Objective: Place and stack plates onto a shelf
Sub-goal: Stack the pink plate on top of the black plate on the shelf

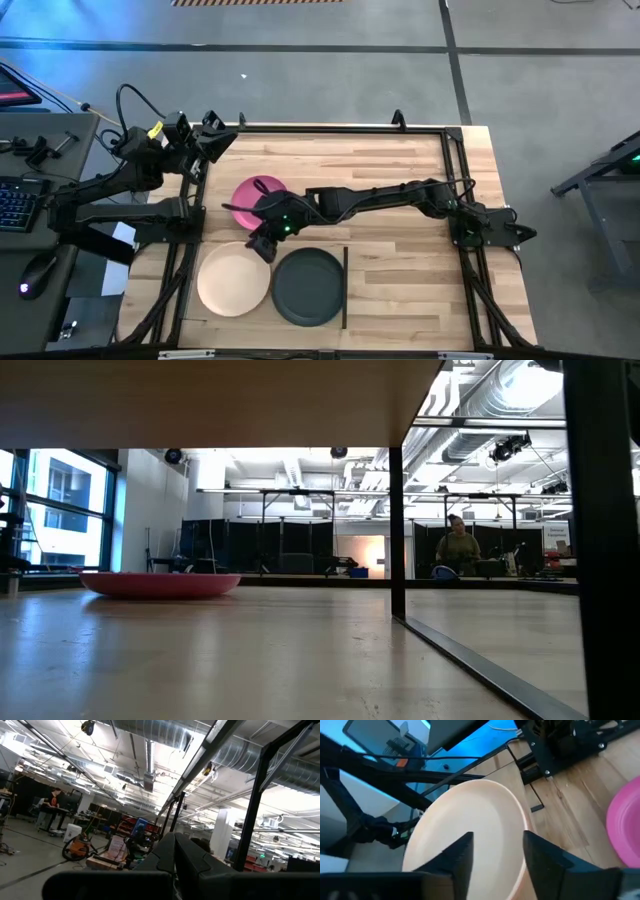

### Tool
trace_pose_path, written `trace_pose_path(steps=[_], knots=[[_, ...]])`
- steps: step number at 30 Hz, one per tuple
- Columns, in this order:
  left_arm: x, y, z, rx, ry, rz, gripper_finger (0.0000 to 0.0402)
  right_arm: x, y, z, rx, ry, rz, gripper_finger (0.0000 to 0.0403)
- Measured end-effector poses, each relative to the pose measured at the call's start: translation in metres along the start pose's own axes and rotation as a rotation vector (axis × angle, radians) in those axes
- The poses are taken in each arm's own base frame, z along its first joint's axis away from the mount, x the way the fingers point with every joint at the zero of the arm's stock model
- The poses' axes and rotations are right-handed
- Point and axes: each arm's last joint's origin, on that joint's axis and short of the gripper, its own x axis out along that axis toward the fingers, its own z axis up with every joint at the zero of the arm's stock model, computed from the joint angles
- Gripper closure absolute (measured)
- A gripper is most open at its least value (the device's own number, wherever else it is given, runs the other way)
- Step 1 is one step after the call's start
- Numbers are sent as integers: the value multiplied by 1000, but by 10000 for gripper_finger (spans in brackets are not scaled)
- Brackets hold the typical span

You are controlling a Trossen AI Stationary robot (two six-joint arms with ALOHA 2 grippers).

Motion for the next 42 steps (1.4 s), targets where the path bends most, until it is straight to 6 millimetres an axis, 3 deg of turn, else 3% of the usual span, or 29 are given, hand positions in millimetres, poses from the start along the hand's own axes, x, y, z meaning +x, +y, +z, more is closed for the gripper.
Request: trace_pose_path(steps=[6, 14, 20, 25, 30, 36, 42], knots=[[0, 0, 0, 0, 0, 0, 401, -20, -2, 13, -139, 7, -19, 218], [0, 0, -1, 1, 8, 0, 401, -92, -17, 23, -331, 189, -310, 217], [-1, 4, -10, 12, 107, 37, 401, -128, -44, -11, -262, 260, -414, 217], [-3, 8, -20, 56, 214, 73, 401, -165, -59, -54, -90, 42, -351, 217], [-2, 10, -35, 85, 289, 61, 401, -193, -64, -78, 32, -287, -159, 217], [-14, 18, -80, -29, 305, 33, 402, -209, -66, -86, 0, -569, -23, 217], [-26, 24, -107, -86, 315, 74, 402, -215, -68, -75, -129, -574, -117, 217]])
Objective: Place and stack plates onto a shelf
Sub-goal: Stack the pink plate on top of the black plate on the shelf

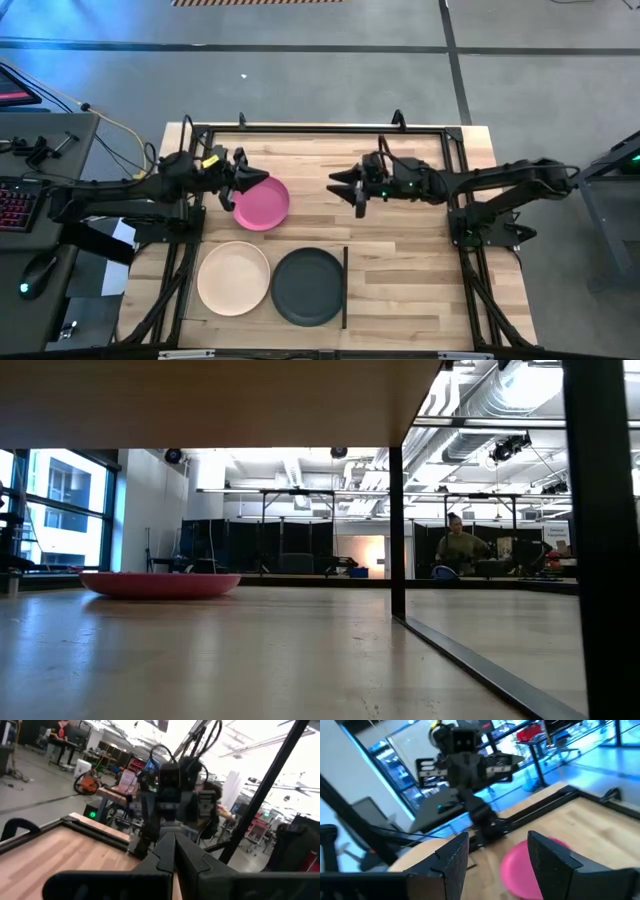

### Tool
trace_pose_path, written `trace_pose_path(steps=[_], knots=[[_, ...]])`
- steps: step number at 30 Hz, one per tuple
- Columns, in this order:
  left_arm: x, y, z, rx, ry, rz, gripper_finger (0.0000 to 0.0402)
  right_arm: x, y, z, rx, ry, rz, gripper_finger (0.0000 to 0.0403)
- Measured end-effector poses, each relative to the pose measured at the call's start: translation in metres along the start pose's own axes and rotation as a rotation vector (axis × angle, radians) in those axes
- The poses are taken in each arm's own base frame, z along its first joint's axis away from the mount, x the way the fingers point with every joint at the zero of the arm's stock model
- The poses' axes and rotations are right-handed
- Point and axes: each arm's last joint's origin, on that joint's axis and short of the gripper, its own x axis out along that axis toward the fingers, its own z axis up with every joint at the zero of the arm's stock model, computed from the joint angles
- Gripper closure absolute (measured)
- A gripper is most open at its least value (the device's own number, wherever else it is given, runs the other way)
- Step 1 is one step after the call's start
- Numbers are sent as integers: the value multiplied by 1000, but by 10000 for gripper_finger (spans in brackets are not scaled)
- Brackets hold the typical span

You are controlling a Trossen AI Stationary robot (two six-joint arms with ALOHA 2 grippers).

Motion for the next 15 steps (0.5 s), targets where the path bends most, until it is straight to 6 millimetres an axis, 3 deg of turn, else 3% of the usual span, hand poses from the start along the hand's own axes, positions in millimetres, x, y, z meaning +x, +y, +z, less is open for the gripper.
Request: trace_pose_path(steps=[5, 11, 15], knots=[[0, 0, 0, 72, 7, -10, 402, 0, -5, 17, -119, 46, -37, 242], [0, 2, -5, 97, 54, 8, 401, -5, -11, 21, -149, 124, -16, 387], [0, 3, -6, 92, 69, 17, 401, -8, -13, 18, -139, 142, -19, 393]])
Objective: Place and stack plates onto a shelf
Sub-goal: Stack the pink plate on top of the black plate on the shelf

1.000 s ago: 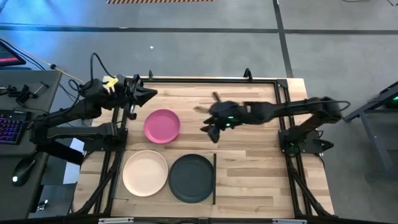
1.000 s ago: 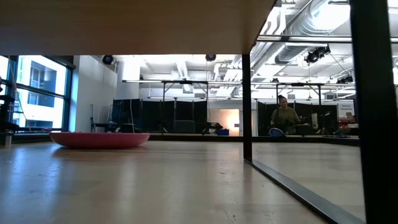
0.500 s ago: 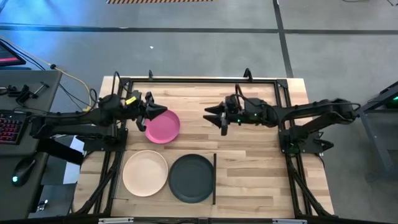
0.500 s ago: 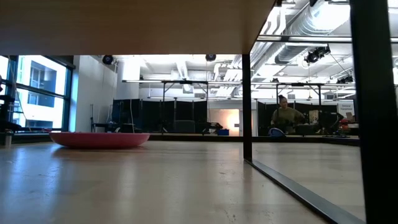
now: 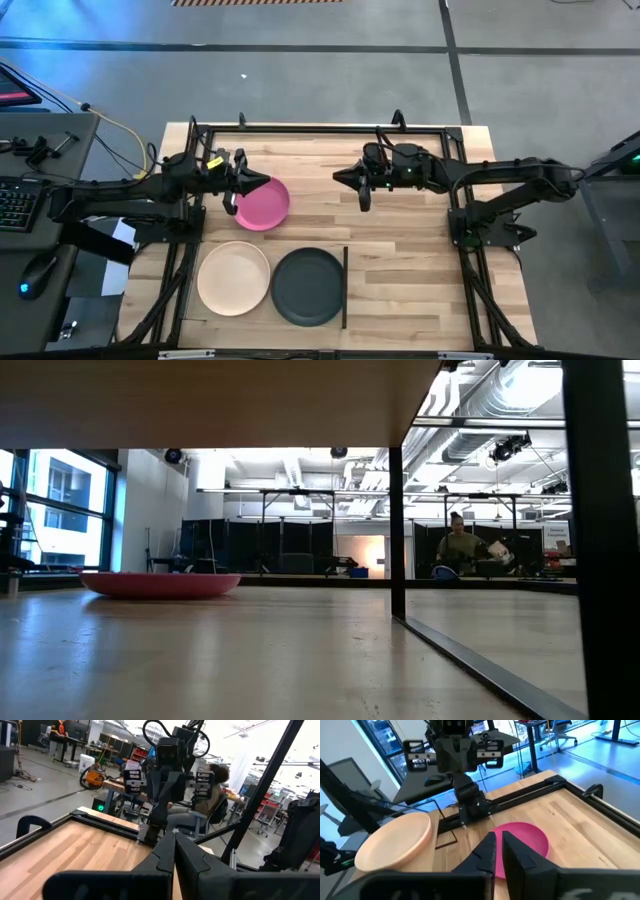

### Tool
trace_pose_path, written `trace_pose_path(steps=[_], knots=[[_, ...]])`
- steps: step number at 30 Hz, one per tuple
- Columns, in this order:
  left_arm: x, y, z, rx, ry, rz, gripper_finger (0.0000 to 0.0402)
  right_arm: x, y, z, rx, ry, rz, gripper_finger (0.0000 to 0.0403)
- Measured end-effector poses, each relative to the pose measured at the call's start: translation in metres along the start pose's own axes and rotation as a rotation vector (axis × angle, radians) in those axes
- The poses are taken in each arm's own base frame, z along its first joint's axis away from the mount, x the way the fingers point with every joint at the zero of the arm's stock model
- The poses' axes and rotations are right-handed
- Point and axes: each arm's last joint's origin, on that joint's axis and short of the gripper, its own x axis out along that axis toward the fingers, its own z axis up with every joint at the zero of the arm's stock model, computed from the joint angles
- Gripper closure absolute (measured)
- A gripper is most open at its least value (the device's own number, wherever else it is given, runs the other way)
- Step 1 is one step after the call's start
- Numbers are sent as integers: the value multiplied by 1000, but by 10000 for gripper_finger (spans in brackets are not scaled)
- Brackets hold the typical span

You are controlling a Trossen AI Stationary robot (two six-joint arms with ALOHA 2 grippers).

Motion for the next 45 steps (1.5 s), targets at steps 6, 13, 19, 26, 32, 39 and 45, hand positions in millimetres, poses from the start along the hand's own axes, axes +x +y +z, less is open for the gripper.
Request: trace_pose_path(steps=[6, 13, 19, 26, 32, 39, 45], knots=[[0, 0, 1, 2, -5, 4, 401, -7, 3, 4, -55, -17, 14, 402], [6, 6, 4, -75, 61, 186, 393, -28, 2, 6, -60, 40, -42, 402], [27, 27, 15, -80, 415, 475, 329, -41, 2, 7, -52, 65, -82, 402], [21, 75, -23, -211, 890, 794, 243, -40, 1, 4, -45, 92, -91, 403], [3, 94, -56, -334, 1010, 898, 209, -40, 0, 1, -33, 124, -101, 403], [-15, 103, -74, -373, 1029, 1038, 208, -40, 0, 0, -21, 131, -105, 403], [-21, 108, -89, -419, 1045, 1098, 208, -40, 0, 0, -7, 130, -106, 403]])
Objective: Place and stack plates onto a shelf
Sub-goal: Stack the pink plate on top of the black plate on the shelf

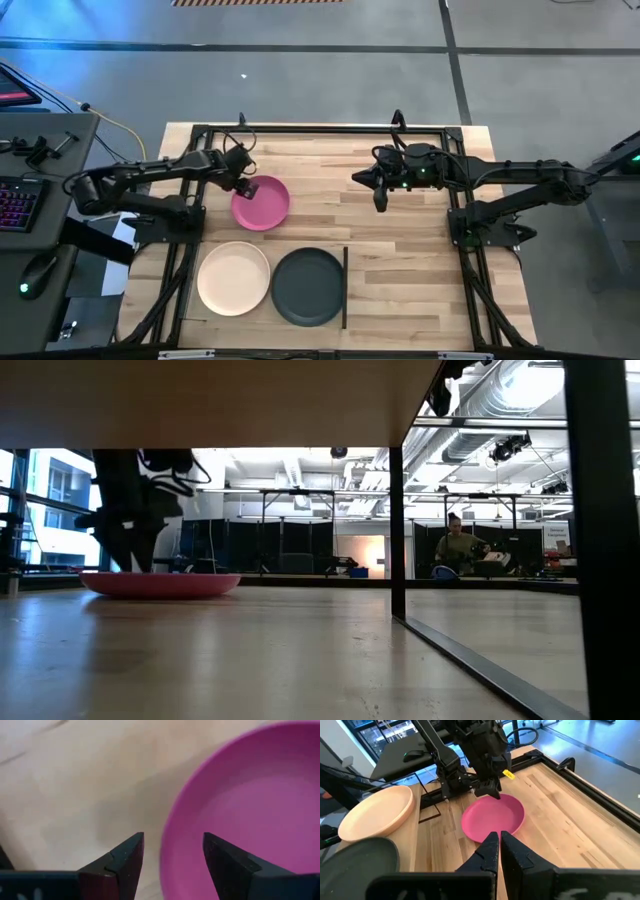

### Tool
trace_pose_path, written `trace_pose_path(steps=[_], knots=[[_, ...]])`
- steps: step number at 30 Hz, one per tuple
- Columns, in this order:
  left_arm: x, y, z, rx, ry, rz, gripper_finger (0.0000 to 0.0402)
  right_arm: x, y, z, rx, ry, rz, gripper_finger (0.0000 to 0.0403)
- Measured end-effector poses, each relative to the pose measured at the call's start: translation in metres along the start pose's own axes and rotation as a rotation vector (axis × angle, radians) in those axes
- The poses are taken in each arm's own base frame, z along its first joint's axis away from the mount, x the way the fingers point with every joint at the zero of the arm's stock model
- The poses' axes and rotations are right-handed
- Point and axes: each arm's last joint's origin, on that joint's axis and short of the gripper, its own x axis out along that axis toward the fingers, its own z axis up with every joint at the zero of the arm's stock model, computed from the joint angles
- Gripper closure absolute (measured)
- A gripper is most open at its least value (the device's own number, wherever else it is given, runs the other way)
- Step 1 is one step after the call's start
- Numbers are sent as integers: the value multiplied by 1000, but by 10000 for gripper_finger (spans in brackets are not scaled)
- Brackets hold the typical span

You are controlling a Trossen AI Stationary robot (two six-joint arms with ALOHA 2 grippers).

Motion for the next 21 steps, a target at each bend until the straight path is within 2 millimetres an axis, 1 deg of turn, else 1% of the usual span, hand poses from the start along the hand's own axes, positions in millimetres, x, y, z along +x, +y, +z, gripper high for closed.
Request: trace_pose_path(steps=[5, 8, 11, 14, 19, 20, 21], knots=[[10, 1, 1, -32, 16, 6, 209, 0, 0, 0, 4, 3, -1, 403], [14, -1, 3, -18, 27, -12, 209, 0, 0, 0, 4, 3, -1, 403], [18, -2, 3, -16, 55, -29, 222, 0, 0, 0, 4, 3, -1, 403], [23, -3, 2, -6, 86, -30, 264, 0, 0, 0, 4, 3, -1, 403], [22, -4, 4, 9, 83, -52, 374, 0, 0, 0, 4, 3, -2, 403], [19, -5, 5, 8, 72, -64, 385, 0, 0, 0, 5, 3, -2, 403], [16, -5, 8, 11, 57, -75, 387, 0, 0, 0, 5, 4, -2, 403]])
